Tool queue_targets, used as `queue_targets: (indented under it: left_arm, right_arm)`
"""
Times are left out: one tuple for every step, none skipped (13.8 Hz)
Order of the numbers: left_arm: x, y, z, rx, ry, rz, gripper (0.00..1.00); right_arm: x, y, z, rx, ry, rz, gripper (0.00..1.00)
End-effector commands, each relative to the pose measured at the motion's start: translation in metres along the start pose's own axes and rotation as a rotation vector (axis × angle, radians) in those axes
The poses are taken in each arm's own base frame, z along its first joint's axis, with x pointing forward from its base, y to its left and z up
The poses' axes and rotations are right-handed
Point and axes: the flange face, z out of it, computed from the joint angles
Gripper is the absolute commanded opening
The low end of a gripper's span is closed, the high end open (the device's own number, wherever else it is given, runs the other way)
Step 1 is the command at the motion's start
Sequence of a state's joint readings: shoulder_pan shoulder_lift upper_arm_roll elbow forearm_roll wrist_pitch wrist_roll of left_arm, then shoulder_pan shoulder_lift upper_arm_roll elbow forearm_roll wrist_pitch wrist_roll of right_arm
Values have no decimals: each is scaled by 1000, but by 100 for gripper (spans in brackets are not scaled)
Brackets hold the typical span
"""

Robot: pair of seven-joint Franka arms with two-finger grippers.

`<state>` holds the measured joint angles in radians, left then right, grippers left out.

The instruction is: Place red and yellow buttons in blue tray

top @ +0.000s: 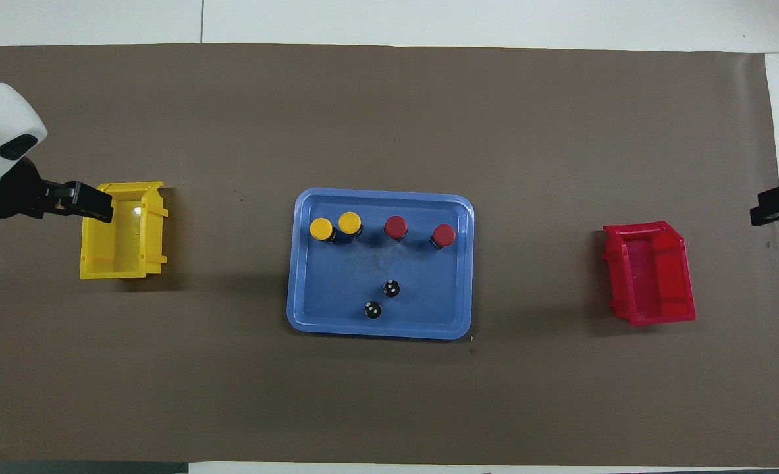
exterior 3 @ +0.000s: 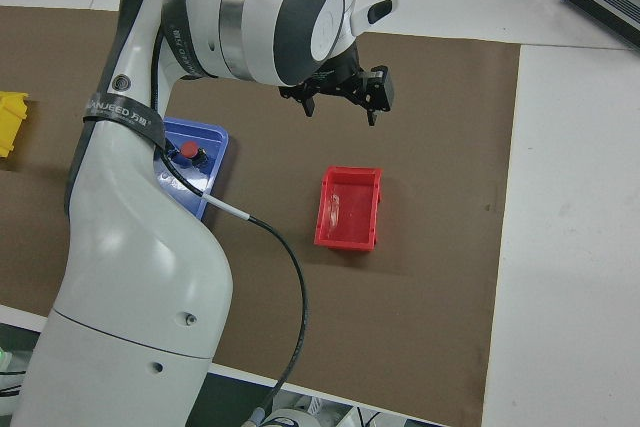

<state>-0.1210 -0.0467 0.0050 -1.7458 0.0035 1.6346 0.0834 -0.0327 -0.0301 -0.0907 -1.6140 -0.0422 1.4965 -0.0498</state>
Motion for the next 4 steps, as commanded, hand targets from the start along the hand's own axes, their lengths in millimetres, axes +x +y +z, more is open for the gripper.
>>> queue_targets:
  left_arm:
    - [-15, 2, -22, -14, 11, 39, 100]
    - [-15, 2, -29, -13, 23, 33, 100]
    - [-14, 2, -30, -13, 26, 36, 100]
    - [-14, 1, -31, -11, 29, 38, 100]
  right_arm:
    - [1, 5, -2, -2, 7, -19, 100]
    - [1, 3, -3, -4, 9, -21, 100]
    - [1, 2, -3, -5, 9, -24, 100]
    - [1, 1, -3, -5, 10, -25, 100]
